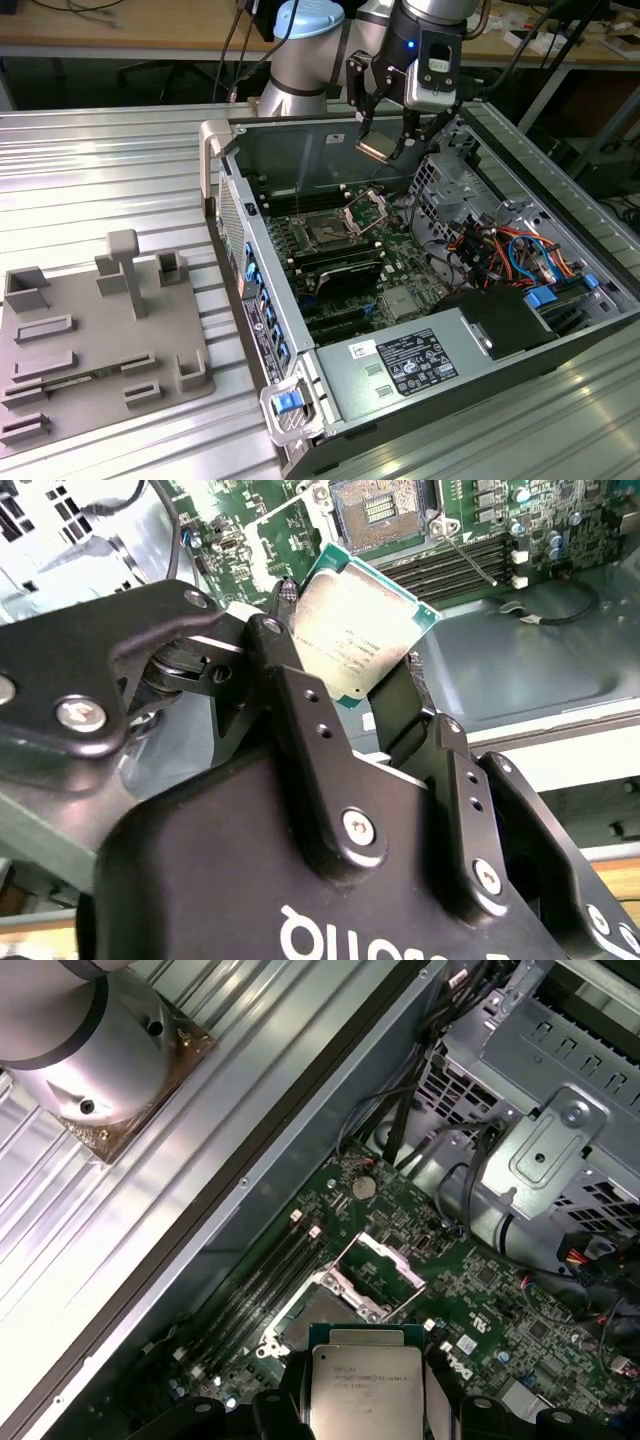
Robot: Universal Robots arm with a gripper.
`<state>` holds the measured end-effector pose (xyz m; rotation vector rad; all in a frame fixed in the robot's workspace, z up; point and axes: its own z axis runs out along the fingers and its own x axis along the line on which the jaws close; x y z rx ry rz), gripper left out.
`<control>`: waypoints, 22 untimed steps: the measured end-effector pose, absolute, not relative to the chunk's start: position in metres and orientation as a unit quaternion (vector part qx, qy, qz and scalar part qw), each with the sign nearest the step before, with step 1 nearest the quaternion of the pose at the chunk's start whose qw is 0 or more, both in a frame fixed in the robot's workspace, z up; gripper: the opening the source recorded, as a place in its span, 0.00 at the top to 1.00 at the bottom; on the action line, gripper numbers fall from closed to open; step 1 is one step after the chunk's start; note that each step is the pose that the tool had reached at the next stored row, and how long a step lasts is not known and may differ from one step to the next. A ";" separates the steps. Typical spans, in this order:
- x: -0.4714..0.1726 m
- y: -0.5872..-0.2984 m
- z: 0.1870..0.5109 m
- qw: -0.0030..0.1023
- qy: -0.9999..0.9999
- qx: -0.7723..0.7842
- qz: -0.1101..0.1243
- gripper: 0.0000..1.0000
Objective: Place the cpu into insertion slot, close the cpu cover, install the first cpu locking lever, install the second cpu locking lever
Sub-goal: 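Place the cpu into insertion slot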
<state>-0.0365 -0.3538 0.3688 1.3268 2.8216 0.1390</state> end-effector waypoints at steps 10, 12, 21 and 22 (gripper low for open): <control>-0.037 -0.354 0.369 0.011 0.893 0.447 0.044 0.45; -0.037 -0.354 0.369 0.011 0.893 0.447 0.044 0.45; -0.037 -0.354 0.369 0.011 0.892 0.449 0.044 0.45; -0.037 -0.354 0.369 0.012 0.891 0.452 0.044 0.45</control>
